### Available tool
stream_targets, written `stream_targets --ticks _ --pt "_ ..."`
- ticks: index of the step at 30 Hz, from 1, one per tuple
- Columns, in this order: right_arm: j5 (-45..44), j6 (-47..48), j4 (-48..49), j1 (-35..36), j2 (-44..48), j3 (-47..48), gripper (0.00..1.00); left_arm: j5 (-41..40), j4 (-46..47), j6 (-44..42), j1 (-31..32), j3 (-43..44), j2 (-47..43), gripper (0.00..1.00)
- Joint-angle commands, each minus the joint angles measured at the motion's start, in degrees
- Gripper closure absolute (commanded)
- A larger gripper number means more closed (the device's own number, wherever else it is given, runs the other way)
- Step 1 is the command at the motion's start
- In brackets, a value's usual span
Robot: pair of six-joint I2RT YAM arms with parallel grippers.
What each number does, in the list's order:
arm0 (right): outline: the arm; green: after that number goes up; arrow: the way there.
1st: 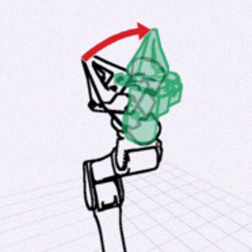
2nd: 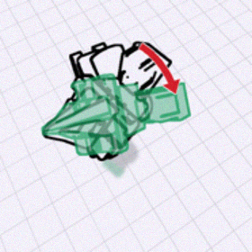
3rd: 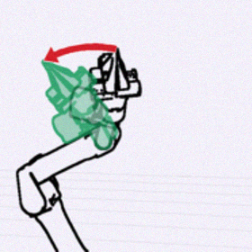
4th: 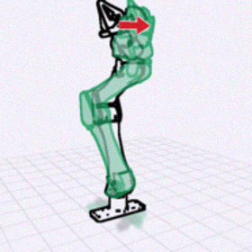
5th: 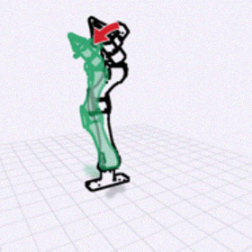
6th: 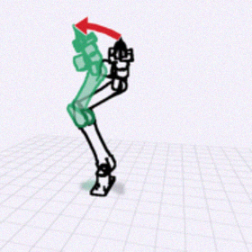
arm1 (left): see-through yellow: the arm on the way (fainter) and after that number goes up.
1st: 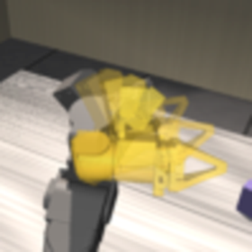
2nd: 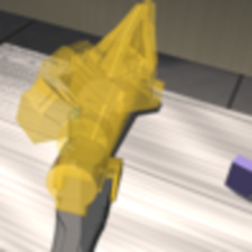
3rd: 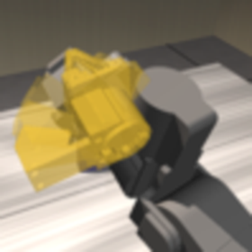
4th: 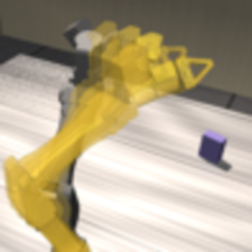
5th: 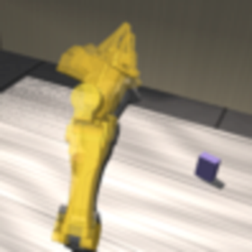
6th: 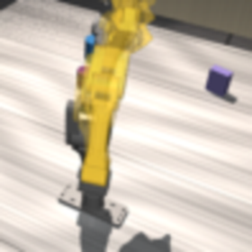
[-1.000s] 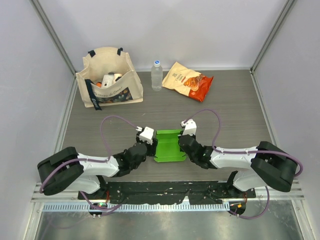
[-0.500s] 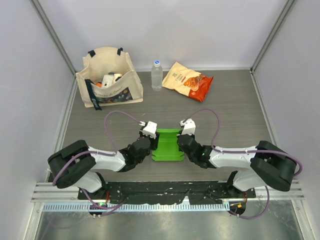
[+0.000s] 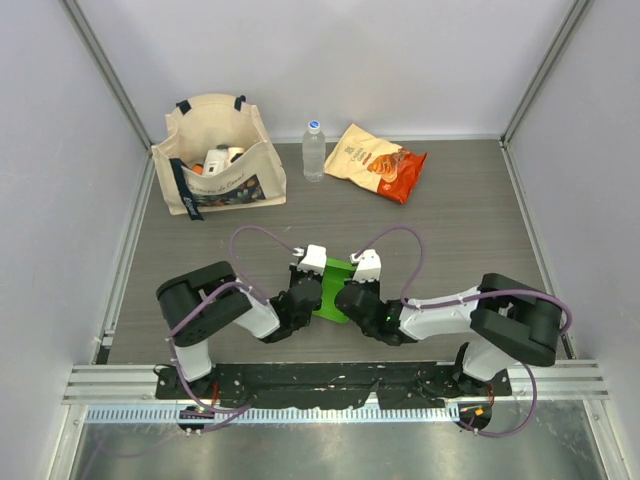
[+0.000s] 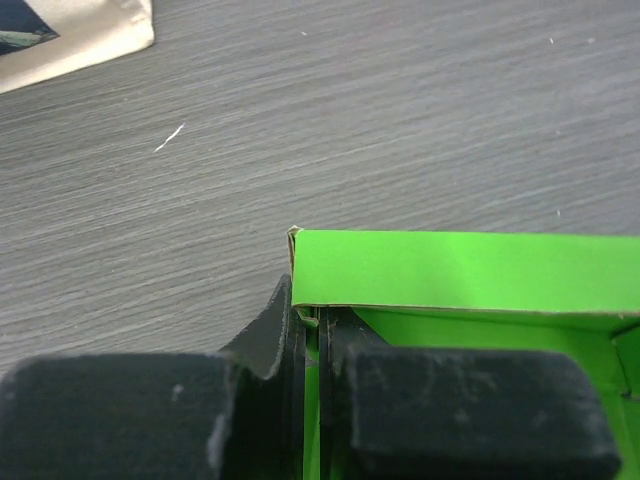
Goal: Fold the paper box
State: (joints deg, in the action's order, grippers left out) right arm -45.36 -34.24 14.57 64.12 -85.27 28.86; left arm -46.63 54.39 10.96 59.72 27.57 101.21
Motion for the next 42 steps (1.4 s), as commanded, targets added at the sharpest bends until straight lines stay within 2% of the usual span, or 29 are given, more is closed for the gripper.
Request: stream_targets --ticks 1,4,8,12,14,15,16,18,21,24,27,29,30,32,35,37,42 --pt "-6.9 -7.4 4.4 3.2 -4.1 4.0 0.99 -9.7 5.8 0.4 1.1 1.5 4.5 1.00" --pt "-8.2 -7.7 4.4 3.2 -5.9 5.2 0.99 -9.6 6.1 3.9 1.4 0.7 4.6 1.00" --pt "-8.3 -6.8 5.3 3.1 -6.3 6.0 0.99 -7.4 13.9 3.0 1.3 -1.6 6.5 1.00" --pt "-8.0 -6.7 4.2 3.1 -6.0 5.8 0.99 -0.1 15.7 5.6 0.7 -4.3 5.6 0.99" --pt "-7.5 -6.5 3.7 3.0 -5.2 5.2 0.99 5.1 15.0 8.7 -0.7 -7.5 2.1 0.83" --pt "-7.1 -6.4 3.7 3.0 -5.0 4.6 0.99 6.8 14.8 11.9 -1.4 -8.9 0.6 0.69" --pt "-6.7 -5.8 4.8 3.0 -4.3 4.1 0.99 8.3 14.5 13.4 -2.1 -10.3 -1.2 0.63" --pt "-6.5 -5.6 5.0 3.0 -4.1 3.3 0.99 13.6 12.2 16.3 -3.9 -13.8 -7.4 0.52" --pt "-6.2 -4.9 4.9 3.0 -4.4 3.5 0.99 21.3 4.5 16.5 -4.8 -15.9 -17.7 0.48" --pt "-5.6 -4.1 4.7 3.0 -4.5 4.0 0.99 26.7 -5.1 16.3 -5.0 -17.1 -27.6 0.48" --pt "-5.7 -3.6 3.2 2.9 -4.4 5.0 0.99 27.3 -14.8 15.8 -5.1 -18.3 -37.4 0.49" --pt "-5.5 -2.9 2.7 3.0 -3.9 4.9 0.99 26.4 -22.9 14.3 -5.2 -18.3 -42.2 0.53" --pt "-5.6 -2.9 2.5 3.1 -3.6 5.0 0.98 22.8 -25.7 14.0 -5.2 -18.1 -44.1 0.58" --pt "-5.5 -2.9 2.0 2.9 -3.4 5.0 0.99 19.4 -30.2 13.2 -5.4 -18.1 -47.8 0.61" --pt "-4.9 -2.8 2.1 2.9 -3.3 4.8 0.98 19.7 -26.7 10.2 -5.6 -18.2 -47.8 0.61" --pt "-4.3 -2.4 2.3 2.9 -3.7 5.1 0.98 18.5 -28.0 10.0 -5.7 -16.7 -46.5 0.60" --pt "-3.6 -2.3 2.8 2.9 -3.9 5.2 0.98 18.9 -21.4 6.5 -6.3 -14.5 -38.2 0.61"
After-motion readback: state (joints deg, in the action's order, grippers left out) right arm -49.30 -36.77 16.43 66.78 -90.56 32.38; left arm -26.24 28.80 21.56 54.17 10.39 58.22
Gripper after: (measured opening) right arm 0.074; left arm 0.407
